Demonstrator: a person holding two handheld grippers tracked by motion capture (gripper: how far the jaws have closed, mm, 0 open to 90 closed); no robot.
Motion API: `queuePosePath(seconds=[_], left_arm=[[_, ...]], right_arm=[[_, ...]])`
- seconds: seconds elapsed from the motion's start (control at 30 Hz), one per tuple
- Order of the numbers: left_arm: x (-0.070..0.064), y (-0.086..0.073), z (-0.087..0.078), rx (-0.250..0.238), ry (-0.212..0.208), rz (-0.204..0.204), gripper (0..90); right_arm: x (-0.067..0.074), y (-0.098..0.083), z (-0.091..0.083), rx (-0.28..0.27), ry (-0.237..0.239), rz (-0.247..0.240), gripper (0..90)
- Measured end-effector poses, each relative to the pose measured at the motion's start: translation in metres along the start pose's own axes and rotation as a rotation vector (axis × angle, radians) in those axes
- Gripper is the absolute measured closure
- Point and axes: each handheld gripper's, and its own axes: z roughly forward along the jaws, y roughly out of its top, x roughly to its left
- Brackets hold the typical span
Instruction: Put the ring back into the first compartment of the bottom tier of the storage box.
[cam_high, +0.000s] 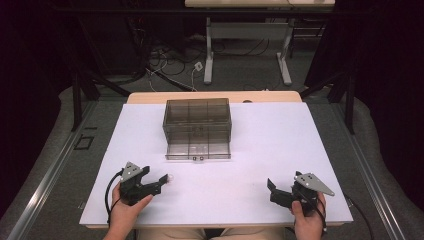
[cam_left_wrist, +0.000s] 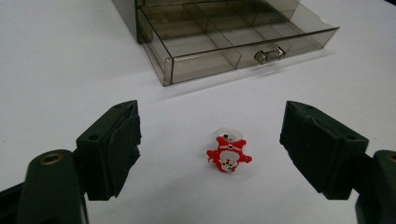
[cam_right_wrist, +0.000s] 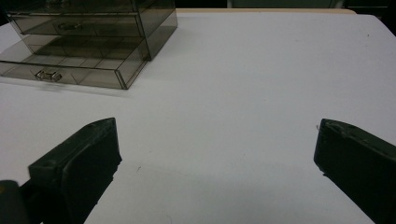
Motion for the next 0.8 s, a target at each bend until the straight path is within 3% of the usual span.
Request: queuePosePath(seconds=[0.17,0.2,0.33,0.43,0.8], left_arm=[[-0.003,-0.001,0.005,0.018,0.004,0.022,23.3],[-0.002,-0.001,0.006,0.025,0.005,0.031,24.3],[-0.002,-0.001,0.009,0.035,0.001,0.029,26.2],[-0.002,0.0,0.01,0.05,-0.017,0.006,28.8],[-0.004,0.0,0.018,0.109,-0.021,-0.015,36.6]], right_arm=[[-0.001,-0.001,0.001,0.005,0.001,0.003,0.3],[0.0,-0.002,0.004,-0.022,-0.01,0.011,0.3],[-0.002,-0.001,0.002,0.008,-0.003,0.005,0.4],[-0.003,-0.002,0.002,0.012,0.005,0.009,0.4],[-0.004,-0.002,0.003,0.019,0.002,0.016,0.6]])
